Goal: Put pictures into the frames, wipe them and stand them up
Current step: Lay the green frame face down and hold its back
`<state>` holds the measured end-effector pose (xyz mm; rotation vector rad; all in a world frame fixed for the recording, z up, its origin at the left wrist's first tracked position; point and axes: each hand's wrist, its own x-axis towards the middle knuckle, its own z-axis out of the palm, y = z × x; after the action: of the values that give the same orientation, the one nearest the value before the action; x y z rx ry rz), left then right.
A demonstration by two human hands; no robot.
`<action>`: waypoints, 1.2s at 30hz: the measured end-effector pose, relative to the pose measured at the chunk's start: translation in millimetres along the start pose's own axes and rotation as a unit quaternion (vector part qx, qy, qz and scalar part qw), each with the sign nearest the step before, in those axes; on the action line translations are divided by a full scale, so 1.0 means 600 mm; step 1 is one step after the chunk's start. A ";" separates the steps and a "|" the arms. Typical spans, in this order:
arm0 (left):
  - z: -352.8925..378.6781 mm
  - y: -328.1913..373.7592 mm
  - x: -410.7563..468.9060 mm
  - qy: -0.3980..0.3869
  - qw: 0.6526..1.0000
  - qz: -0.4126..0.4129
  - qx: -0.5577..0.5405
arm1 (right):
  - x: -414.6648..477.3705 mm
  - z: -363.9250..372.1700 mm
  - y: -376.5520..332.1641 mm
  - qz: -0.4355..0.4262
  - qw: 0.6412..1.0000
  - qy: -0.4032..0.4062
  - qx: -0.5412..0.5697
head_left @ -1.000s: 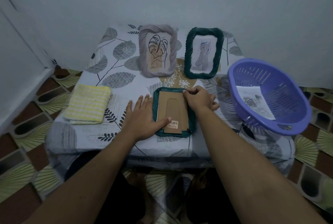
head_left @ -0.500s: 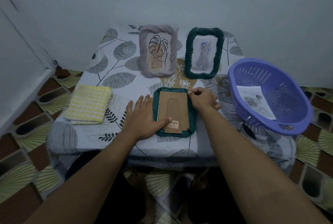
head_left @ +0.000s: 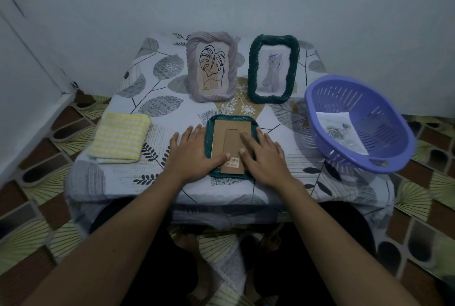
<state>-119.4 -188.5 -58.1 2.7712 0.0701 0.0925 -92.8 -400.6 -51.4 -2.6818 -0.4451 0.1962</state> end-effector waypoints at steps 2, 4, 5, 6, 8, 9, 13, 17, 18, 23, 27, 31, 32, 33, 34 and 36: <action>0.001 -0.001 0.000 0.005 1.000 0.002 -0.010 | -0.005 0.007 0.004 -0.007 1.000 0.002 -0.027; 0.001 0.000 -0.003 0.012 1.000 0.004 -0.013 | -0.005 0.010 0.004 -0.005 0.999 0.010 -0.037; 0.000 0.000 -0.004 0.017 1.000 0.004 -0.014 | -0.005 0.010 0.003 -0.004 0.999 0.015 -0.040; -0.001 0.000 -0.006 0.023 1.000 0.006 -0.016 | -0.005 0.011 0.002 -0.004 0.999 0.019 -0.041; -0.004 -0.002 -0.009 0.037 0.999 0.020 -0.016 | -0.007 0.011 0.001 -0.005 0.999 0.025 -0.042; -0.007 -0.005 -0.010 0.046 0.998 0.029 -0.021 | -0.006 0.011 0.001 -0.005 0.999 0.026 -0.042; -0.018 -0.015 -0.024 0.068 0.988 0.044 -0.128 | -0.007 0.009 0.001 0.002 0.999 0.019 -0.042; -0.021 -0.028 -0.045 0.027 0.982 0.101 -0.158 | -0.008 0.010 -0.001 0.002 0.999 0.020 -0.039; -0.021 -0.031 -0.049 0.018 0.982 0.115 -0.152 | -0.009 0.011 -0.001 0.002 0.999 0.022 -0.038; -0.017 -0.039 -0.053 0.006 0.983 0.138 -0.119 | -0.009 0.011 -0.002 0.003 0.999 0.025 -0.043; -0.009 -0.038 -0.057 0.016 0.984 0.138 -0.112 | -0.007 0.012 -0.002 0.003 0.999 0.025 -0.043; -0.002 -0.038 -0.064 0.030 0.984 0.138 -0.108 | -0.008 0.011 -0.002 0.003 0.999 0.024 -0.045; -0.001 -0.037 -0.065 0.032 0.984 0.136 -0.111 | -0.008 0.011 -0.001 0.003 0.999 0.024 -0.045; -0.002 -0.035 -0.067 0.034 0.984 0.133 -0.113 | -0.008 0.011 -0.001 0.003 0.999 0.025 -0.046; -0.002 -0.034 -0.068 0.034 0.985 0.129 -0.113 | -0.007 0.011 -0.001 0.002 0.999 0.026 -0.047; -0.005 -0.030 -0.070 0.026 0.986 0.123 -0.113 | -0.007 0.011 -0.001 0.002 0.998 0.027 -0.049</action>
<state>-161.9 -172.9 -64.1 2.5380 -0.2554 0.2222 -98.4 -399.0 -56.9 -2.7761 -0.4422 0.1057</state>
